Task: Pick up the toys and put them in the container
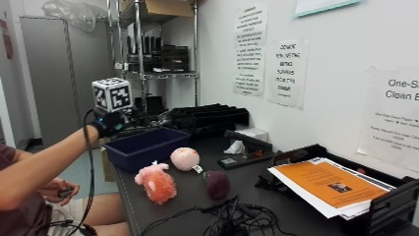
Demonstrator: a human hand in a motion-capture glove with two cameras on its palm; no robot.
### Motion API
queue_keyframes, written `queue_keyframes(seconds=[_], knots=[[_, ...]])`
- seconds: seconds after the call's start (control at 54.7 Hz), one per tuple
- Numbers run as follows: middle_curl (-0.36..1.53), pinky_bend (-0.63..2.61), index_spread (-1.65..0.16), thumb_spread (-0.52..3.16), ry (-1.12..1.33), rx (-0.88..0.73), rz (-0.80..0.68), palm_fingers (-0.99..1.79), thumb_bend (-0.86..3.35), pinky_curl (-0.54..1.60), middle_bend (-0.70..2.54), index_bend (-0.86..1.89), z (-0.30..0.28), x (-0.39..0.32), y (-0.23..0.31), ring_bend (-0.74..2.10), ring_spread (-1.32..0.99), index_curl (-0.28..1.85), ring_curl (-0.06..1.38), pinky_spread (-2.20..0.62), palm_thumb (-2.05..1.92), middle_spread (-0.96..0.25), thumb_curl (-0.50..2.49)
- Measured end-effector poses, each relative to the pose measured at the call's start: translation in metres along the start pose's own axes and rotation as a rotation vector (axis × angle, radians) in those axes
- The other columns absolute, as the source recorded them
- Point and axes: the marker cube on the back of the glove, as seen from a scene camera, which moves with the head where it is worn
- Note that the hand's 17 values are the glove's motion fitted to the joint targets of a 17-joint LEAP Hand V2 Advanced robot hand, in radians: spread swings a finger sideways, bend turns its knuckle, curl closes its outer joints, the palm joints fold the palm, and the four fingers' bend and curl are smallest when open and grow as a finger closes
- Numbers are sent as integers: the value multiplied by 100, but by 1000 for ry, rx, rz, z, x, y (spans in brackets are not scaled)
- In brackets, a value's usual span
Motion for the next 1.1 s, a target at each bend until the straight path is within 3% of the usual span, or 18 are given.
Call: queue_keyframes(seconds=[0.183,0.384,1.097], knots=[[7,54,-16,109,6,-81,63,21,19,19,16,21,-25,41,-34,31,-5,15,10,1,16,-9,8],[14,56,-19,143,66,-132,150,17,20,23,18,20,-28,75,-47,34,-6,22,13,2,13,-6,15],[28,67,-21,157,145,-199,190,-4,16,32,17,16,-30,90,-58,41,-5,36,22,3,4,-7,27]])
